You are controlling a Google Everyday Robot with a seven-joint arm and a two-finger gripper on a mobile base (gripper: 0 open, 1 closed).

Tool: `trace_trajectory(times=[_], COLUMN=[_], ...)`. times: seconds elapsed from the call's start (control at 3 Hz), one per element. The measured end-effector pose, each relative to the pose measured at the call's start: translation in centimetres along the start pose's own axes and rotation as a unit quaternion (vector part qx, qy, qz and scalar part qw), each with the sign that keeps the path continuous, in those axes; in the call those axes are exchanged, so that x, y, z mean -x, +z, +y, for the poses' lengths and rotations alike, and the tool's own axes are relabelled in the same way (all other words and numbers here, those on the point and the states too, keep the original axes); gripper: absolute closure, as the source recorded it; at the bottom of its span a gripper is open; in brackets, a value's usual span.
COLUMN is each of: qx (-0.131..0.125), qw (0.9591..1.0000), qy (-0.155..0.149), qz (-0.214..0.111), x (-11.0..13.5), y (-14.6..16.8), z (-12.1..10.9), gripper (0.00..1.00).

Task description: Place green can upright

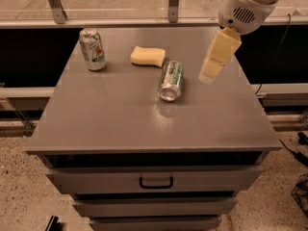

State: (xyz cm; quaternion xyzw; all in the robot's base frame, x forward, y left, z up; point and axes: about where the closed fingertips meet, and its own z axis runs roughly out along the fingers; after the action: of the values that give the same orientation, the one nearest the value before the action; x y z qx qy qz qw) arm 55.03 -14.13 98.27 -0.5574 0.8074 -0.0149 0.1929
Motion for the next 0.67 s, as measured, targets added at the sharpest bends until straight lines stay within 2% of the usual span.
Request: trace_trajectory(times=[0.33,0.67], qx=[-0.029,-0.042], qw=[0.9983,0.9921], qy=[0.045,0.109], qz=[0.023,0.046], x=[1.9,3.1], y=[1.5,3.3], z=[-1.5,-2.3], gripper=[0.00,0.00])
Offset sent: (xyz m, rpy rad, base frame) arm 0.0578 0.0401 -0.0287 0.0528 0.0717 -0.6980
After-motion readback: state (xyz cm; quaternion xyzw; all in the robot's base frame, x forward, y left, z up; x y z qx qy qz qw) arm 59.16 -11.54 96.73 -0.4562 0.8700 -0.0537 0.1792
